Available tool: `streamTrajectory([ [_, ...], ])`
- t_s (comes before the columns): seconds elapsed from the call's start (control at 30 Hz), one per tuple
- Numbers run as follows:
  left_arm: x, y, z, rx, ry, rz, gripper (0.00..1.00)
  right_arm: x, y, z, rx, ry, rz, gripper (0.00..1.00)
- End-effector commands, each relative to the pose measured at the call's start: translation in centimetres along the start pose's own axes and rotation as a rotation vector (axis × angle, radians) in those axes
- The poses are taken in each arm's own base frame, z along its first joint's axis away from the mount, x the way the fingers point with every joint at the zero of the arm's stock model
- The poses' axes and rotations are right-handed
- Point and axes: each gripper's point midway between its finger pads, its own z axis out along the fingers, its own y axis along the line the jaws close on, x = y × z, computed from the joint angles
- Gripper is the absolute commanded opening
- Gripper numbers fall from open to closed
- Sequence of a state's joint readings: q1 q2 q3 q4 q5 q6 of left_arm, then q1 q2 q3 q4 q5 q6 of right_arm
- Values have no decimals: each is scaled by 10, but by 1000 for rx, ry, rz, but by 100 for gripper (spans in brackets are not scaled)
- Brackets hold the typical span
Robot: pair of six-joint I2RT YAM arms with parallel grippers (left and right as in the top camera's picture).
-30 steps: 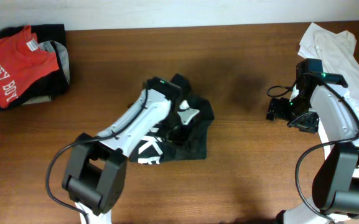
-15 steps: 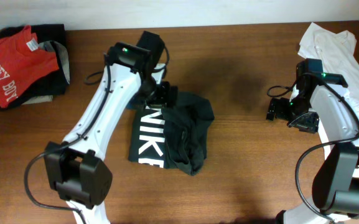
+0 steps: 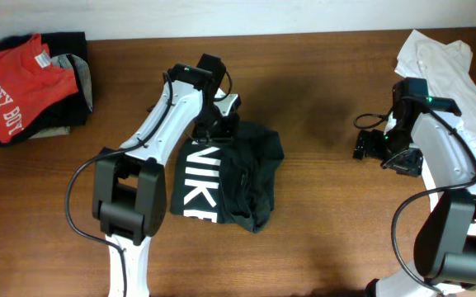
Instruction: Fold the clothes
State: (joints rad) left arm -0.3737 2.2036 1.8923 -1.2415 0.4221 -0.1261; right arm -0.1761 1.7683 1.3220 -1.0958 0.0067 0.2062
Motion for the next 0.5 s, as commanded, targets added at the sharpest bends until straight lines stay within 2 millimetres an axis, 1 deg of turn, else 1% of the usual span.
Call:
streamTrajectory([
  [0.0,-6,-31,0,169,-15,34,0,-3,0,-4,-1,-13,2,99],
  [0.03,-13,-44,-1,220,-42,33,0,-3,0,-4,-1,-13,2,99],
  [0.1,-25,-55,1,234,-88,34,1,-3,0,-4,-1,-13,2,99],
  [0.13,-26,-61,4,236,-94,29,0,-3,0,-4,-1,-13,2,99],
  [0.2,-28,-83,11,242,-113,81,1,-3,0,-4,-1,-13,2,99],
  [0.23,-29,-88,16,214,-123,69,1,-3,0,-4,-1,-13,2,99],
  [0.3,-33,-91,25,135,-156,70,1,-3,0,-4,-1,-13,2,99],
  [0.33,-34,-98,30,115,-168,83,1,-3,0,-4,-1,-13,2,99],
  [0.37,-35,-109,35,122,-182,114,2,-3,0,-4,-1,-13,2,99],
  [0.4,-37,-119,37,133,-200,142,10,-3,0,-4,-1,-13,2,99],
  [0.43,-37,-125,38,138,-207,158,41,-3,0,-4,-1,-13,2,99],
  [0.47,-36,-128,39,140,-208,165,52,-3,0,-4,-1,-13,2,99],
])
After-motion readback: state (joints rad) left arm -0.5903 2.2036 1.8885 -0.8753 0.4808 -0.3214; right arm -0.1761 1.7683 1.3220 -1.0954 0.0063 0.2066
